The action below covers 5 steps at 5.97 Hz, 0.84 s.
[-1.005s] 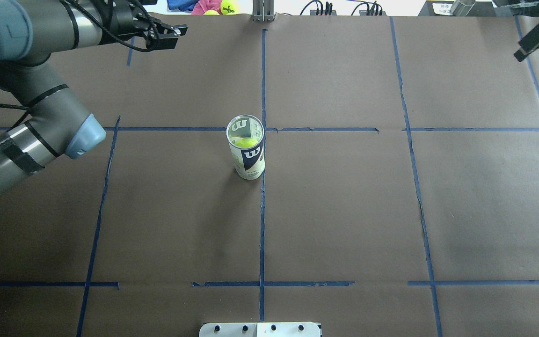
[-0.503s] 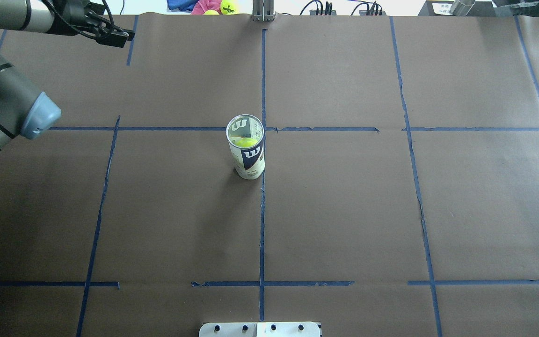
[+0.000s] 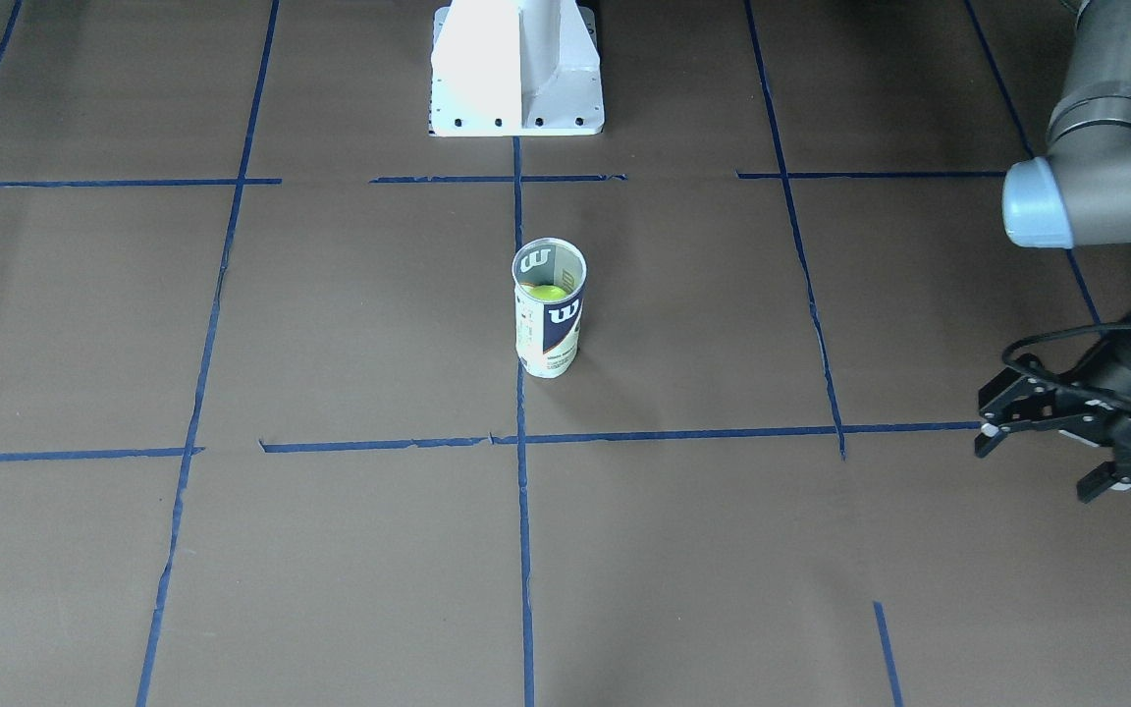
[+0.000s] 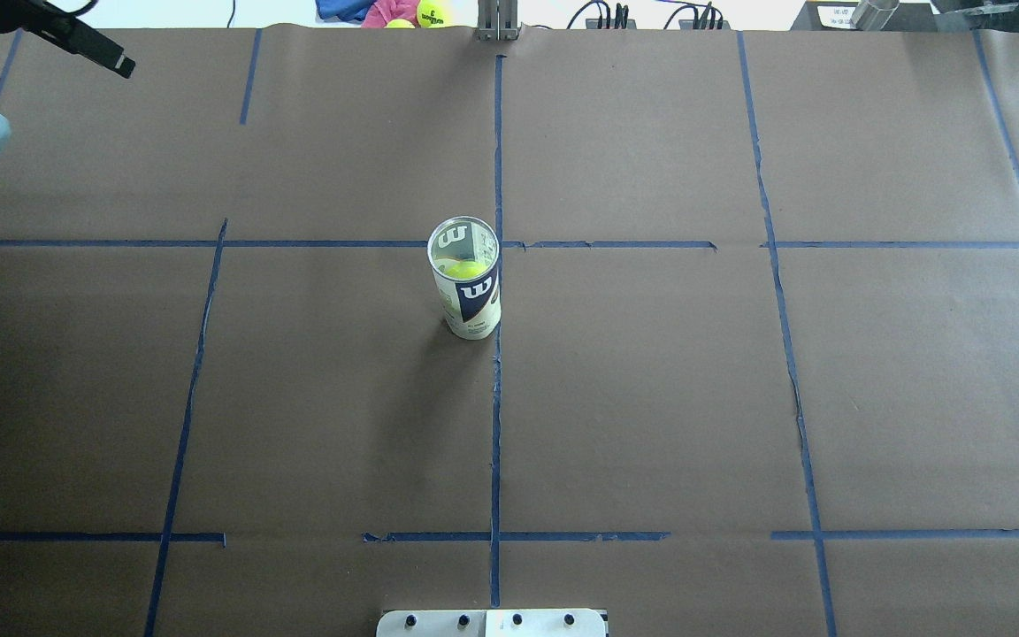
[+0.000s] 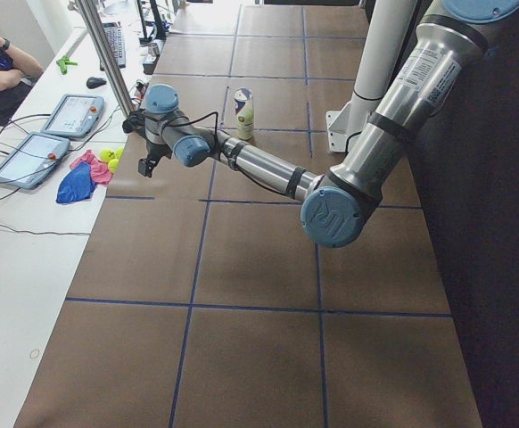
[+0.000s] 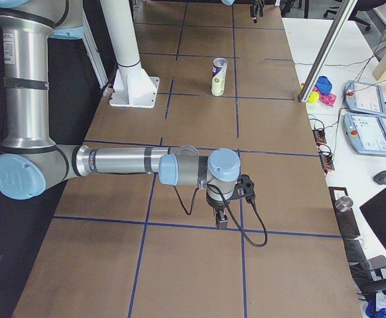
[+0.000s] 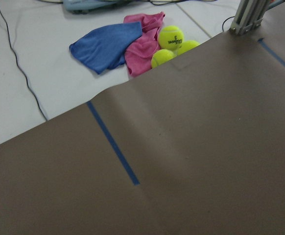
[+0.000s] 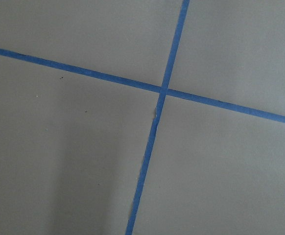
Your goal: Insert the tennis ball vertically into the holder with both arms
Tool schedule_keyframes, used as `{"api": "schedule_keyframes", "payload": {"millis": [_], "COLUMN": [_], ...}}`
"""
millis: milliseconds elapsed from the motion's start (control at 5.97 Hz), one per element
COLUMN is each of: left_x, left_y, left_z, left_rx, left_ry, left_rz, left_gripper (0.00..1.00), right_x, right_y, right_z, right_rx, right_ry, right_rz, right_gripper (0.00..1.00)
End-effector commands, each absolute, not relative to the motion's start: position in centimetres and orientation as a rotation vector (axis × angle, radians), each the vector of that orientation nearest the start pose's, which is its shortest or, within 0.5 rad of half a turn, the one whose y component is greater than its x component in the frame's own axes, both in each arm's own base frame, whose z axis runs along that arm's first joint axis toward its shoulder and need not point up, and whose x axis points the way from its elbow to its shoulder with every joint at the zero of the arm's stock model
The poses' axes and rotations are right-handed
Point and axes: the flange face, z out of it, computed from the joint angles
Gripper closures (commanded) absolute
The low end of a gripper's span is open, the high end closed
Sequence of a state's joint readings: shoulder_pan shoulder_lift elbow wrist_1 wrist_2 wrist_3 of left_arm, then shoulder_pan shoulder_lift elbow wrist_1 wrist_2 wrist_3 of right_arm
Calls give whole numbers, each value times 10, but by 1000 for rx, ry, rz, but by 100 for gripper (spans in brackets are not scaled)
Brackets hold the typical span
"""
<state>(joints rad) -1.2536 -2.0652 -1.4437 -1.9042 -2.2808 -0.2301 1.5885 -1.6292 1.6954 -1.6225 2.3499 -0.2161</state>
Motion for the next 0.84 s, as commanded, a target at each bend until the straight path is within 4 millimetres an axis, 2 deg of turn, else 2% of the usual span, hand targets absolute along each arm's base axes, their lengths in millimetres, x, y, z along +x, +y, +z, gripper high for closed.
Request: {"api": "schedule_keyframes", "payload": {"millis": [0,168,335,503,670], "left_x": [89,62,33,-1,-19], "left_y": [-673,-656,-624,-590,-551], "left_z": [444,493,549,595,631], "left_rx": [284,197,112,59,18], "left_ry": [798,779,769,770,798], "left_rz": [330,317,297,226,176], "left_gripper": [0,0,0,0,0], "right_x": [71,71,71,71,71], "right_y": [-467,-467,-467,-466,-466], "right_z": [626,626,626,627,629], "right_rx": [107,107,105,103,98], "right_ry": [-773,-773,-774,-774,-774], "right_rz": [-181,-181,-179,-179,-175], "right_gripper": [0,0,0,0,0]}}
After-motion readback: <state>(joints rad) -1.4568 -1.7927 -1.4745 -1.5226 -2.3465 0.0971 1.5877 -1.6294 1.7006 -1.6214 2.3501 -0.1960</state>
